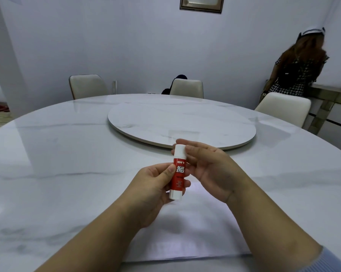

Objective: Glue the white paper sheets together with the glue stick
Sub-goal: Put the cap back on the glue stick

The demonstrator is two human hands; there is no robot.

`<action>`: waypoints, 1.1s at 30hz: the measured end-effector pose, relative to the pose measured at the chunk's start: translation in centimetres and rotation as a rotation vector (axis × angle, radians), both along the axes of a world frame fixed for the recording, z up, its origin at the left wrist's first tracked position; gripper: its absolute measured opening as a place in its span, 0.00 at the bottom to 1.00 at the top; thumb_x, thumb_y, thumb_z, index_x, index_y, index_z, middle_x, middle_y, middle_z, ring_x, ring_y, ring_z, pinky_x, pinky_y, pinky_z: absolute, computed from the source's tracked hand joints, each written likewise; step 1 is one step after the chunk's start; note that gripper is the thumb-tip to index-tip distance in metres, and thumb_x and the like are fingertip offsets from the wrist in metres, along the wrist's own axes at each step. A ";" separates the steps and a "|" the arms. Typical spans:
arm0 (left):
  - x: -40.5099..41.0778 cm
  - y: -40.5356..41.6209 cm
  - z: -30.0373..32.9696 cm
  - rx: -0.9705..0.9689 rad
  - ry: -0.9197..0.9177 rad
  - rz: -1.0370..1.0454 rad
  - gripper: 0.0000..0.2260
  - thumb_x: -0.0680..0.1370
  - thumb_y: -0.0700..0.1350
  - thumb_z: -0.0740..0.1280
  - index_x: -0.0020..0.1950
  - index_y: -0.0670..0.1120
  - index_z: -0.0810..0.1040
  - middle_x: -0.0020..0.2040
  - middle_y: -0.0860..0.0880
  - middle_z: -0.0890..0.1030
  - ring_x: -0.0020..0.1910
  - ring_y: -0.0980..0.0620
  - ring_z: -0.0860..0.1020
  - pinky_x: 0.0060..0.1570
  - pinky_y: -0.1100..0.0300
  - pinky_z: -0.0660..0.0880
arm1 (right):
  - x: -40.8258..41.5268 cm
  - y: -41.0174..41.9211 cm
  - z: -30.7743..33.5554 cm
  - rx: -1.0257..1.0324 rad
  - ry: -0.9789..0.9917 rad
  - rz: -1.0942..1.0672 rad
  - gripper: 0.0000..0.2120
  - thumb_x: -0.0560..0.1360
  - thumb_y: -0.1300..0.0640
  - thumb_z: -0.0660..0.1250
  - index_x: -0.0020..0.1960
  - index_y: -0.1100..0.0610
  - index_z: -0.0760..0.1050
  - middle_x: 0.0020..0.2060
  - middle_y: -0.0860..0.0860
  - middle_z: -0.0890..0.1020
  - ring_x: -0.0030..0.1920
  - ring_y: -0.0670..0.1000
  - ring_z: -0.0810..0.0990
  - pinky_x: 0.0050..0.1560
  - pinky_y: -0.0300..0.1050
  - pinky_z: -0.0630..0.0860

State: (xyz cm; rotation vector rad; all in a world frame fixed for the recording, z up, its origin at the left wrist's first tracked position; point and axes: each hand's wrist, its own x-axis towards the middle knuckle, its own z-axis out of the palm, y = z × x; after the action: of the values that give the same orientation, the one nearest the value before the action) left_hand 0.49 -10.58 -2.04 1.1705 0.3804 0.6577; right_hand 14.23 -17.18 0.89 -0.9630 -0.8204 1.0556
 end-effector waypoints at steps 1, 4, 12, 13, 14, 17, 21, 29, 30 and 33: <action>0.0 -0.1 0.0 0.009 0.010 -0.004 0.10 0.77 0.44 0.61 0.49 0.42 0.80 0.40 0.46 0.85 0.37 0.50 0.83 0.36 0.58 0.80 | -0.1 0.0 0.1 0.003 0.009 0.000 0.20 0.65 0.63 0.70 0.57 0.65 0.79 0.46 0.57 0.84 0.46 0.52 0.83 0.44 0.41 0.80; -0.1 -0.2 -0.1 0.044 0.045 -0.022 0.10 0.77 0.44 0.60 0.49 0.44 0.81 0.42 0.47 0.86 0.39 0.50 0.84 0.37 0.58 0.80 | -0.7 0.3 -0.1 -0.021 -0.058 -0.065 0.21 0.60 0.62 0.74 0.53 0.60 0.81 0.38 0.53 0.80 0.36 0.48 0.78 0.36 0.40 0.75; -0.1 0.0 0.0 -0.023 -0.010 -0.018 0.14 0.69 0.48 0.64 0.48 0.42 0.81 0.42 0.44 0.85 0.38 0.49 0.83 0.36 0.58 0.80 | -0.7 0.3 0.0 0.038 -0.029 -0.068 0.13 0.63 0.60 0.73 0.48 0.58 0.84 0.39 0.54 0.85 0.40 0.52 0.83 0.40 0.42 0.80; -0.1 -0.1 0.0 -0.015 -0.001 -0.020 0.13 0.69 0.48 0.64 0.47 0.43 0.82 0.42 0.44 0.85 0.38 0.49 0.83 0.37 0.57 0.81 | -0.9 0.4 -0.2 0.031 -0.082 -0.123 0.14 0.59 0.57 0.76 0.45 0.57 0.84 0.35 0.51 0.84 0.37 0.49 0.81 0.39 0.41 0.78; 0.0 -0.1 0.0 -0.010 0.004 -0.021 0.12 0.69 0.48 0.64 0.45 0.43 0.83 0.42 0.45 0.85 0.38 0.49 0.84 0.37 0.57 0.81 | -0.9 0.5 -0.2 0.028 -0.132 -0.161 0.16 0.56 0.55 0.77 0.44 0.56 0.84 0.32 0.49 0.82 0.35 0.48 0.80 0.38 0.40 0.76; 0.0 -0.1 0.1 -0.037 -0.020 -0.016 0.12 0.69 0.47 0.64 0.44 0.42 0.83 0.41 0.43 0.85 0.37 0.49 0.83 0.36 0.57 0.80 | -0.5 0.2 -0.1 0.046 -0.075 -0.057 0.16 0.63 0.55 0.74 0.49 0.58 0.84 0.37 0.51 0.84 0.38 0.48 0.82 0.39 0.40 0.78; -0.1 -0.1 0.1 -0.022 -0.009 -0.016 0.12 0.70 0.47 0.64 0.46 0.43 0.83 0.42 0.44 0.85 0.38 0.48 0.84 0.35 0.57 0.80 | -0.5 0.1 -0.1 0.063 -0.068 -0.029 0.16 0.63 0.60 0.74 0.50 0.58 0.84 0.37 0.51 0.84 0.39 0.49 0.83 0.40 0.39 0.78; -0.2 0.0 0.2 -0.041 -0.016 -0.022 0.13 0.70 0.46 0.64 0.48 0.41 0.82 0.42 0.43 0.85 0.37 0.49 0.83 0.35 0.57 0.80 | -0.1 -0.2 0.2 0.052 -0.085 0.028 0.17 0.65 0.60 0.72 0.53 0.60 0.82 0.40 0.53 0.85 0.42 0.51 0.83 0.45 0.42 0.80; -0.2 0.0 0.1 -0.032 -0.006 -0.027 0.13 0.71 0.46 0.64 0.48 0.41 0.82 0.42 0.43 0.85 0.37 0.49 0.83 0.35 0.57 0.80 | -0.3 -0.1 0.1 0.046 -0.115 -0.002 0.17 0.63 0.59 0.73 0.52 0.58 0.82 0.36 0.50 0.83 0.38 0.49 0.81 0.41 0.40 0.79; -0.1 0.1 0.1 -0.041 0.000 -0.020 0.12 0.72 0.46 0.63 0.48 0.41 0.82 0.42 0.43 0.85 0.37 0.49 0.83 0.36 0.56 0.80 | -0.5 0.1 -0.1 0.022 -0.217 -0.044 0.18 0.62 0.54 0.75 0.51 0.54 0.83 0.36 0.49 0.81 0.39 0.50 0.77 0.40 0.38 0.77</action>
State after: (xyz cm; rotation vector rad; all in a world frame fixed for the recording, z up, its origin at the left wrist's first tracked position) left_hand 0.39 -10.52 -1.94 1.1340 0.3800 0.6300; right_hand 13.71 -17.06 0.82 -1.0848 -0.9817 0.9128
